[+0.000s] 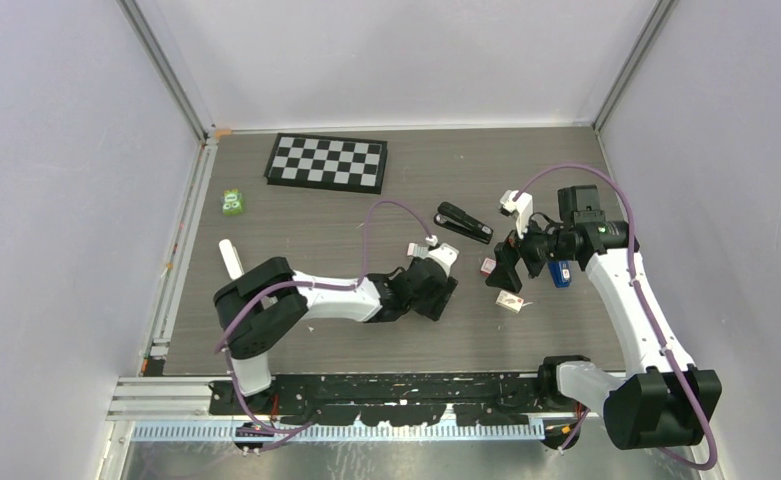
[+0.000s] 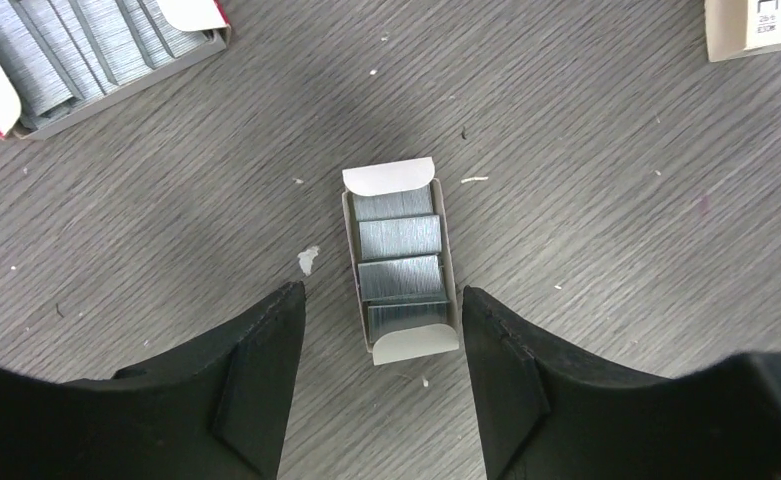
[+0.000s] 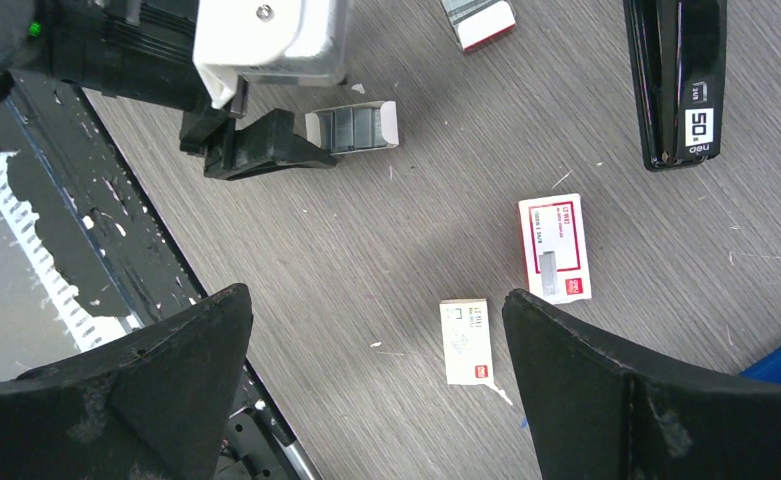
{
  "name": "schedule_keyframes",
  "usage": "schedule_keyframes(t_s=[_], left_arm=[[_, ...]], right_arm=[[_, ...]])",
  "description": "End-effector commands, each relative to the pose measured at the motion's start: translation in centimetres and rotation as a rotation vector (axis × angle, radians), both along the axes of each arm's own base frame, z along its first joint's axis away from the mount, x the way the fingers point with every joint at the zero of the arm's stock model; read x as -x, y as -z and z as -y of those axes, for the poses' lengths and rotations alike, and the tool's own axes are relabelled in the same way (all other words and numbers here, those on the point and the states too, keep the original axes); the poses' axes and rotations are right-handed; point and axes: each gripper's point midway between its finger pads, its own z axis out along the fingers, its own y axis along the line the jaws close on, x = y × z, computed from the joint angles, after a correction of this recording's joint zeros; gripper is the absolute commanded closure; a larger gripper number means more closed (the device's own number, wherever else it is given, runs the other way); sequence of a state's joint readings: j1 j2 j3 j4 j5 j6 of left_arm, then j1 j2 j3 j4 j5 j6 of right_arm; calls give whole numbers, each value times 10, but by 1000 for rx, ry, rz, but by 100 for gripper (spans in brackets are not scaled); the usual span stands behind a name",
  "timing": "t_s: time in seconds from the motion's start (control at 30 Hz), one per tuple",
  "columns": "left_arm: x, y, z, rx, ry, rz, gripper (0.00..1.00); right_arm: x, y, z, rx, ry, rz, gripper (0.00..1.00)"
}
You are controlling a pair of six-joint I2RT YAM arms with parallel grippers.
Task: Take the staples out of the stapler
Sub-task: Adjust the staple box at the center of the board.
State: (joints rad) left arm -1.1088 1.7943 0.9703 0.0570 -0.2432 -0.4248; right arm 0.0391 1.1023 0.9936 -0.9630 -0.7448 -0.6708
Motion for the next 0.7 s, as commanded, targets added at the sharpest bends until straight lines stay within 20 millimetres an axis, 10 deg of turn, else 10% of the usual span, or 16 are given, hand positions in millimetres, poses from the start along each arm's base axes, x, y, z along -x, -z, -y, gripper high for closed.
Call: schedule_keyframes(t_s=[0.0, 0.67], left_arm=[[-6, -5, 9, -15, 22, 16, 40], [-4, 6, 12, -61, 83, 14, 61]], right_arm=[[-6, -15, 0, -15, 9, 36, 1], [-4, -11, 1, -17, -3, 13, 1]])
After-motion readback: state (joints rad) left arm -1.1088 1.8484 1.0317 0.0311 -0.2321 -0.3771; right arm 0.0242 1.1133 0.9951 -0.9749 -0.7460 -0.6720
